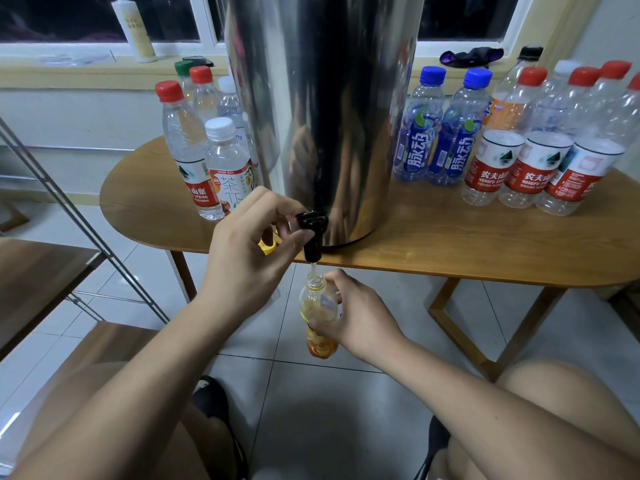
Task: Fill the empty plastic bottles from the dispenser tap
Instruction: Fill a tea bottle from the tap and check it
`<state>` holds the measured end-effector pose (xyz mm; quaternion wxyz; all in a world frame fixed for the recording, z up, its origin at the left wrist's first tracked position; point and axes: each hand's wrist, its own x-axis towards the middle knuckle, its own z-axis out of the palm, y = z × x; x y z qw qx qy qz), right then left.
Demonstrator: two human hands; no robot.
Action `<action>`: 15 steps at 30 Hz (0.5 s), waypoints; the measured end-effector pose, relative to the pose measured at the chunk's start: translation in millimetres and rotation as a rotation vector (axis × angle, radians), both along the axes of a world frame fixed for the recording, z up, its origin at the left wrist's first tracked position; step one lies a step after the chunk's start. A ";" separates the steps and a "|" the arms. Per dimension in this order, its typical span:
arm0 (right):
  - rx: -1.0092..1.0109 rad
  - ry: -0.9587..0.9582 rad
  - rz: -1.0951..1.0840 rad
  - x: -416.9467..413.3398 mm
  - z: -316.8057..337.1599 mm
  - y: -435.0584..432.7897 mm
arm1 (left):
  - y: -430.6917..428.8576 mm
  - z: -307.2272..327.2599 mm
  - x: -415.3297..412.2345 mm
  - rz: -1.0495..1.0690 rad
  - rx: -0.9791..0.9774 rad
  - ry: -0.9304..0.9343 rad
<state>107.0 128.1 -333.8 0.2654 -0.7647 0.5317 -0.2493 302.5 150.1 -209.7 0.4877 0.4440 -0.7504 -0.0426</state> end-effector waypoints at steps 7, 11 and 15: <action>0.006 -0.002 0.003 -0.3 1.5 -0.1 | 0.0 0.4 -0.2 0.000 0.004 -0.001; 0.004 0.004 0.000 -0.6 2.6 -0.1 | -0.1 0.7 -0.2 0.002 0.003 0.000; -0.002 0.006 0.003 -0.6 3.5 0.6 | 0.8 1.2 -0.8 0.008 0.004 -0.003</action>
